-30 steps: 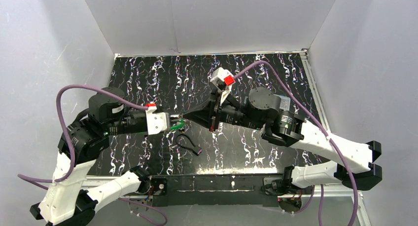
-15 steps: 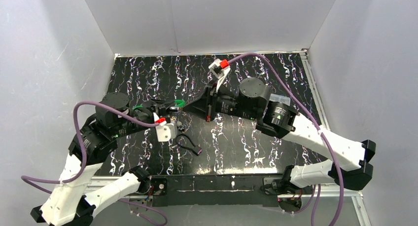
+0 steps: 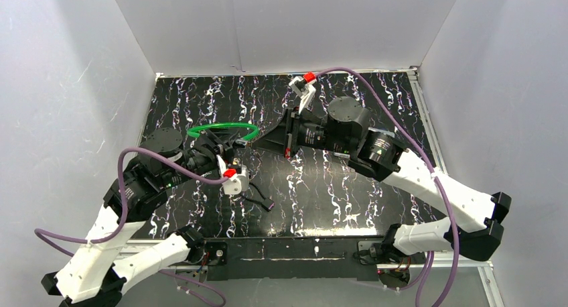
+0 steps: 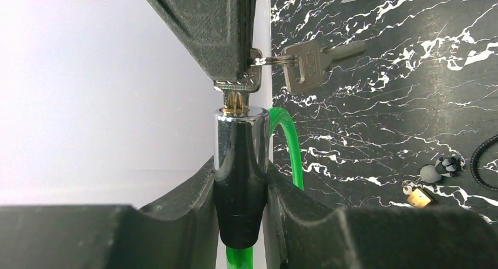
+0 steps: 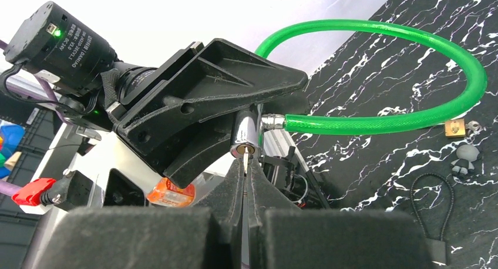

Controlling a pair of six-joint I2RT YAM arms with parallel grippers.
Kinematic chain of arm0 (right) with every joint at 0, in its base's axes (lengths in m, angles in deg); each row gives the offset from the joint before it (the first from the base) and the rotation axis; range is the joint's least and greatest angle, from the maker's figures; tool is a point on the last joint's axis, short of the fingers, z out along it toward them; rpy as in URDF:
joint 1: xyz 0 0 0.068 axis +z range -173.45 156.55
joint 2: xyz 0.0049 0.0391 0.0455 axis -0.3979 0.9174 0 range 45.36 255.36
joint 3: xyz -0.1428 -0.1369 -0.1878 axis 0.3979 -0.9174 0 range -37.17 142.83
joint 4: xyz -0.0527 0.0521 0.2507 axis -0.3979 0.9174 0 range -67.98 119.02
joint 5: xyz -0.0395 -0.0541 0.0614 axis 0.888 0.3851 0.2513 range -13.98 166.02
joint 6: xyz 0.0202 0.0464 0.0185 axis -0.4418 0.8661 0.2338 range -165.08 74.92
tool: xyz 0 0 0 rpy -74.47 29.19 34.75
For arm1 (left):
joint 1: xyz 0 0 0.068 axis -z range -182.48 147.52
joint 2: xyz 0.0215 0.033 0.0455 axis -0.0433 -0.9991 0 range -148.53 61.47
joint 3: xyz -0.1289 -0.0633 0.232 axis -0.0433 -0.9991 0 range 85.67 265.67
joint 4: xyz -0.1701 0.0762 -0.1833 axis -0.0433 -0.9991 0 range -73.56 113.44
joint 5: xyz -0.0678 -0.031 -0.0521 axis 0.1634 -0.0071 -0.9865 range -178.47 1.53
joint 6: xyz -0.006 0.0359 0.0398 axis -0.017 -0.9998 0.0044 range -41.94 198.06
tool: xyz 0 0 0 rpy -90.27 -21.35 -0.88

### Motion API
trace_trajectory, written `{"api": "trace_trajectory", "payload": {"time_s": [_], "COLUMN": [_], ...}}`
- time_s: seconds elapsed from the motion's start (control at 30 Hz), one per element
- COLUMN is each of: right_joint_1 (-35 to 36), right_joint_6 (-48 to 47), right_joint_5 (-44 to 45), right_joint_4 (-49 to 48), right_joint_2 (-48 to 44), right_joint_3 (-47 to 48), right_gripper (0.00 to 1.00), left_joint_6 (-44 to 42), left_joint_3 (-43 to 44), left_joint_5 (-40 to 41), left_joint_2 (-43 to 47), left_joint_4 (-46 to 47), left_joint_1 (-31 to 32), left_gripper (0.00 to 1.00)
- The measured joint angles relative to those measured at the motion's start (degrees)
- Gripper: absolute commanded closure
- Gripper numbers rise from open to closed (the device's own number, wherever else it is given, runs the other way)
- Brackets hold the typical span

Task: Unlock with the key
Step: Unlock the lock.

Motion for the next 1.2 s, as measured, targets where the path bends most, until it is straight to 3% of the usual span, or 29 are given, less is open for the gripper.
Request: {"api": "trace_trajectory", "payload": {"time_s": [0.13, 0.27, 0.37, 0.4, 0.57, 0.73, 0.83, 1.0, 1.2], "right_joint_1": [-0.3, -0.3, -1.2, -2.3, -7.6, -7.3, -3.3, 4.2, 7.1], "right_joint_6": [1.4, 2.8, 2.3, 1.1, -5.1, -17.1, -25.7, -35.9, -41.4], "right_joint_5": [-0.4, -0.7, -1.6, -1.6, -0.1, -2.0, -2.5, -0.9, 0.3], "right_joint_4": [0.1, 1.1, 4.9, 7.4, 11.1, 11.0, 11.8, 12.1, 9.6], "right_joint_2": [0.1, 0.2, -0.2, -0.9, -9.7, -11.5, -10.0, -8.5, -8.8], "right_joint_3": [0.2, 0.7, 2.1, 3.9, 6.8, 5.7, 5.5, 4.5, 3.8], "right_gripper": [0.95, 0.69, 0.57, 0.36, 0.25, 0.21, 0.21, 0.22, 0.29], "left_joint_6": [-0.8, -1.6, -1.0, 0.8, 4.9, 14.4, 21.2, 28.6, 32.3], "left_joint_3": [-0.2, -1.0, -0.3, 0.6, 9.1, 20.8, 25.9, 28.7, 28.8], "left_joint_5": [0.6, 0.6, -0.6, -1.5, -4.9, -11.2, -15.4, -19.9, -21.8], "left_joint_2": [0.3, 0.9, 1.0, 0.7, -1.4, -6.8, -9.4, -11.1, -12.4], "left_joint_4": [0.2, 1.0, 0.5, -0.6, -7.6, -13.0, -13.5, -14.6, -15.4], "left_joint_1": [0.4, 0.5, 0.6, 0.6, 0.6, 0.6, 0.6, 0.6, 0.6], "left_gripper": [1.0, 1.0, 1.0, 1.0, 1.0, 1.0, 1.0, 1.0, 1.0]}}
